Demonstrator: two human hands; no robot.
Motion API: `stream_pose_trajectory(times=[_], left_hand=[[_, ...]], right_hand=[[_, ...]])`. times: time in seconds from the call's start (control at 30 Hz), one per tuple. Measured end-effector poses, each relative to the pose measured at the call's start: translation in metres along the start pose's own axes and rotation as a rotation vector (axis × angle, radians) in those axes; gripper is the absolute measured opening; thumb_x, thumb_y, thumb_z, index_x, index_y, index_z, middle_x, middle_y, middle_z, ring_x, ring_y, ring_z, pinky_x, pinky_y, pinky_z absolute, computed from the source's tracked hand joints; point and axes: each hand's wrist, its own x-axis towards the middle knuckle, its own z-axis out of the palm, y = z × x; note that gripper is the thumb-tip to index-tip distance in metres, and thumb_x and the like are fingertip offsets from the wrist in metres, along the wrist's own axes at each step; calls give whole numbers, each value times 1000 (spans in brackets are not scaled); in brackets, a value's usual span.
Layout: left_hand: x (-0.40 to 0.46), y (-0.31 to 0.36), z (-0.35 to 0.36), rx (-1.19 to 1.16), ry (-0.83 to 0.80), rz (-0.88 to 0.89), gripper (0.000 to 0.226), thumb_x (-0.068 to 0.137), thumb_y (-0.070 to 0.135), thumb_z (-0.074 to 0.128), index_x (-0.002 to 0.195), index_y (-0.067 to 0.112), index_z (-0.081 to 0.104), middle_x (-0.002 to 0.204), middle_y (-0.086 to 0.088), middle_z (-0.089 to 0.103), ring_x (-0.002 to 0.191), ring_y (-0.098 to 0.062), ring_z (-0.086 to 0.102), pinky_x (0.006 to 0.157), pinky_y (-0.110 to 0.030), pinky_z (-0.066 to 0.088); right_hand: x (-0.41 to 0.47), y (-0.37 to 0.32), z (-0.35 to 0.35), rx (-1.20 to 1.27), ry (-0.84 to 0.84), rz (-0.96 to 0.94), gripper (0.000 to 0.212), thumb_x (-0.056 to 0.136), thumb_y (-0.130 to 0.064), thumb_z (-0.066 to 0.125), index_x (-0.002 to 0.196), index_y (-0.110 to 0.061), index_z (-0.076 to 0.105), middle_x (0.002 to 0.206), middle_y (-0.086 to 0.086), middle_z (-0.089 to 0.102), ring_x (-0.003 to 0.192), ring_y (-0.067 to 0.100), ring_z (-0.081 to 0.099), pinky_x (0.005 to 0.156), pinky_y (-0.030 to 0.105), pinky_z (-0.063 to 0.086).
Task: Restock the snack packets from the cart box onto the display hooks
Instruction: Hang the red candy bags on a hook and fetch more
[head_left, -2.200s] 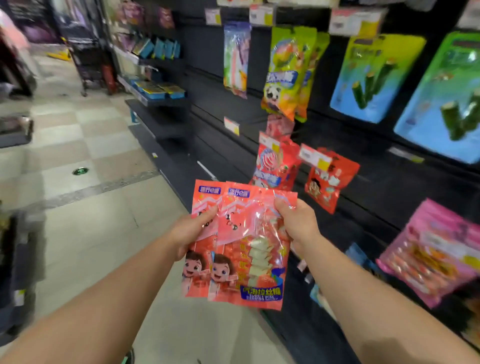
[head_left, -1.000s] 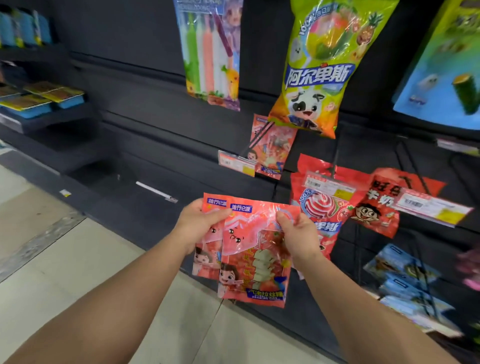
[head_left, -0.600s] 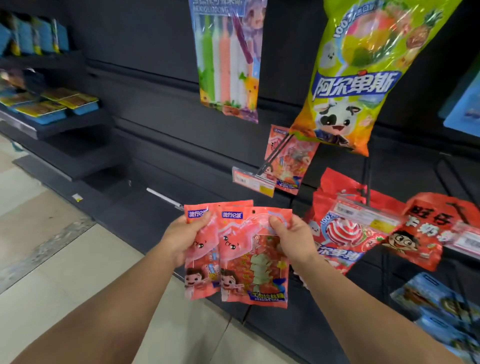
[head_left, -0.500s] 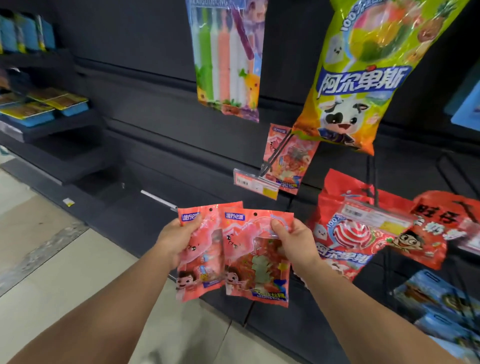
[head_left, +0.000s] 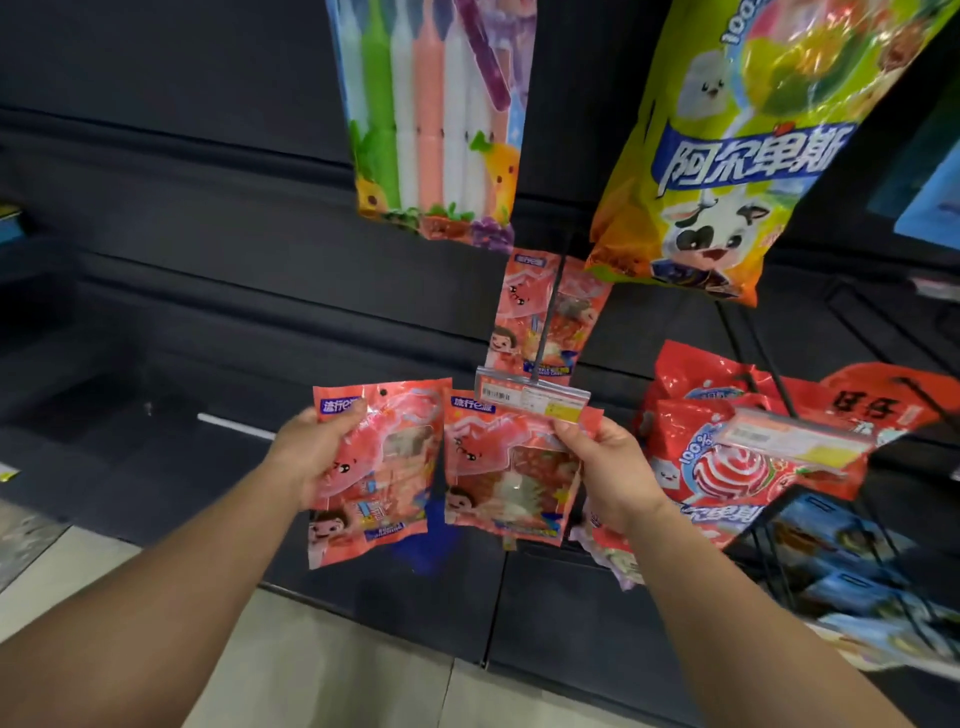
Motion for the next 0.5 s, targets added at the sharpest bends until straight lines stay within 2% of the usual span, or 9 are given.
stream_pose_trajectory(times=[0.13, 0.3, 0.5], left_hand=[[-2, -5, 9, -3, -13, -16, 43, 74, 55, 78, 100, 22, 68, 101, -6, 75, 98, -29, 69, 93, -55, 51], [-1, -11, 21, 5, -55, -44, 57, 65, 62, 81, 103, 21, 70, 100, -7, 76, 94, -31, 72, 87, -55, 56], [-10, -2, 30, -25, -76, 4, 39, 78, 49, 76, 105, 21, 67, 105, -7, 75, 97, -28, 70, 89, -50, 53]], right_hand=[[-1, -7, -6, 24, -60, 3, 14, 92, -5, 57, 97, -7, 69, 87, 2, 76, 80, 15, 73, 65, 27, 57], [2, -14, -12, 75, -78, -12, 14, 90, -7, 58, 97, -7, 69, 89, 3, 76, 82, 17, 73, 68, 27, 57], [2, -24, -10, 62, -58, -25, 13, 94, -7, 56, 94, -9, 69, 84, 1, 77, 78, 15, 73, 63, 26, 57]])
